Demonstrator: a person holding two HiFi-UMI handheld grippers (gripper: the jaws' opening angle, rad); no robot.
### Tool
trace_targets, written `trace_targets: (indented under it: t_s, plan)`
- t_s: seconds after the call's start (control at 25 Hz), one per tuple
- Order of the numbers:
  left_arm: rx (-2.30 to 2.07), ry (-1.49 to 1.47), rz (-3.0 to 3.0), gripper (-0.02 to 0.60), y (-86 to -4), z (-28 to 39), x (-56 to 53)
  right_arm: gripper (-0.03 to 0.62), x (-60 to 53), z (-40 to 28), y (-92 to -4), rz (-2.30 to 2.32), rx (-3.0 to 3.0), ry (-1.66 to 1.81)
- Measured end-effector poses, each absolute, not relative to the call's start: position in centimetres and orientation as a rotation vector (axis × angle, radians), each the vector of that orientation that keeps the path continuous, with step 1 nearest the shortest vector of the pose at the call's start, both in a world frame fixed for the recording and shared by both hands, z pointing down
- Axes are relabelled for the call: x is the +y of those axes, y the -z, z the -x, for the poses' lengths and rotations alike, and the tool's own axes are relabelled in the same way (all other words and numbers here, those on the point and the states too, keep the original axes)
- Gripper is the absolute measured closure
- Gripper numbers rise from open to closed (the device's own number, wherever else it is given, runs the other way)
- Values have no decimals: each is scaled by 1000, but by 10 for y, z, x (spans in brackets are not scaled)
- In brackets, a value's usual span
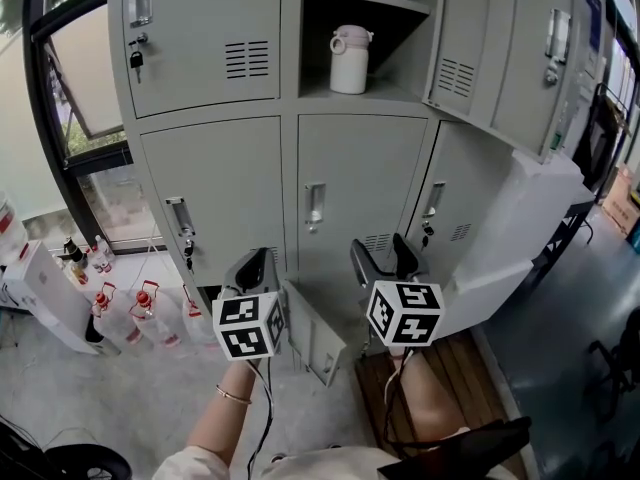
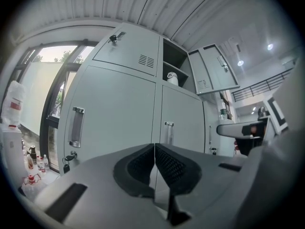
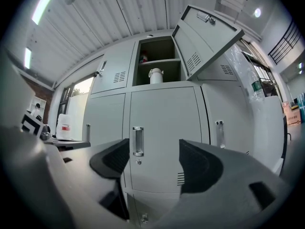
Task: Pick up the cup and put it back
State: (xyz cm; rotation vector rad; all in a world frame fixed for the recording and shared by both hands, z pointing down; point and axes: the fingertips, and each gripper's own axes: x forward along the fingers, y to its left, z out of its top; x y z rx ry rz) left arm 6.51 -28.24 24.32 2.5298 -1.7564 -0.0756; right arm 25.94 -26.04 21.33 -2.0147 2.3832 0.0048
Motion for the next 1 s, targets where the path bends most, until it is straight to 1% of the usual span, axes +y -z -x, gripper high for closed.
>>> trace_targets:
  t_s: [0.16,0.6,1.0]
  plan:
    - [-1780,79,-2537,572,-237,-59,-284,240,-267,-258,-209,2033,2389,-14]
    - [-1857,147,-2538,572,-191,-41,-301,241,-286,-255,-156,2012,2378,-138]
    - [-1911,197,-2584,572,-138,-36,-321,247,-313,-244,-96,1927,2380,-167]
